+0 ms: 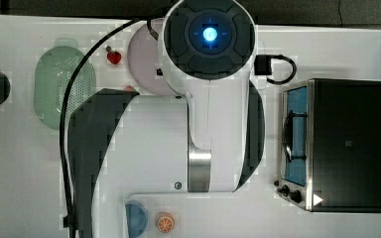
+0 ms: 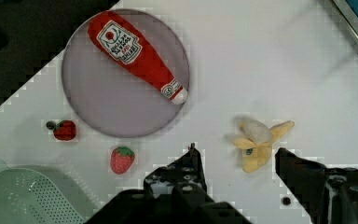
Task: Pick Banana and place it in mug.
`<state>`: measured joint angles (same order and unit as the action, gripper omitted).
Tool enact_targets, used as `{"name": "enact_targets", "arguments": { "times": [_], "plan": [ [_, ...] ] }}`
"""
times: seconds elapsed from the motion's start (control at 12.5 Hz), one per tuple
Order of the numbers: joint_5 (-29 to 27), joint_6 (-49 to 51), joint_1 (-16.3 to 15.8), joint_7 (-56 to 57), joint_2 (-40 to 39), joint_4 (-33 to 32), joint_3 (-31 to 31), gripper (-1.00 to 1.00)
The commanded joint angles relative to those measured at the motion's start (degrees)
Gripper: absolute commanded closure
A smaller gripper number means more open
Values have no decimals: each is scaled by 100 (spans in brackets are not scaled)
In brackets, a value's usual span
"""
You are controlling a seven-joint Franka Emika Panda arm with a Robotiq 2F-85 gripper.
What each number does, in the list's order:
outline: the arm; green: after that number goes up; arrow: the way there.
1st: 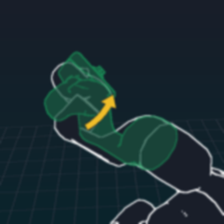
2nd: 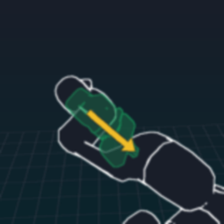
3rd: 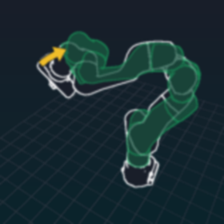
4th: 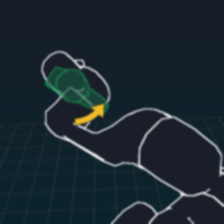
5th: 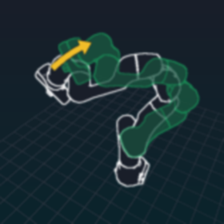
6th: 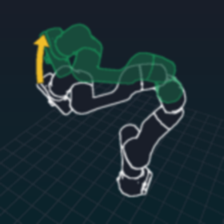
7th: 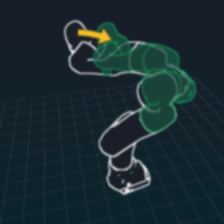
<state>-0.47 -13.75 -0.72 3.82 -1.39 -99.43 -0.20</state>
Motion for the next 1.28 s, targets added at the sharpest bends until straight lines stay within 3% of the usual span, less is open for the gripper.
{"name": "enact_targets", "arguments": {
  "times": [0.08, 0.24, 0.72, 0.88, 1.28],
  "plan": [
    [-33, 932, 729, -476, 1801, -1223, -304, -48],
    [-34, 919, 729, -476, 1796, -1285, -303, -100],
    [-34, 157, 727, -419, 1439, -2268, -304, -100],
    [-34, -969, 727, -68, 962, -2942, -310, -100],
    [-33, -2792, 728, 1228, 10, -3707, -304, -100]
  ]
}}
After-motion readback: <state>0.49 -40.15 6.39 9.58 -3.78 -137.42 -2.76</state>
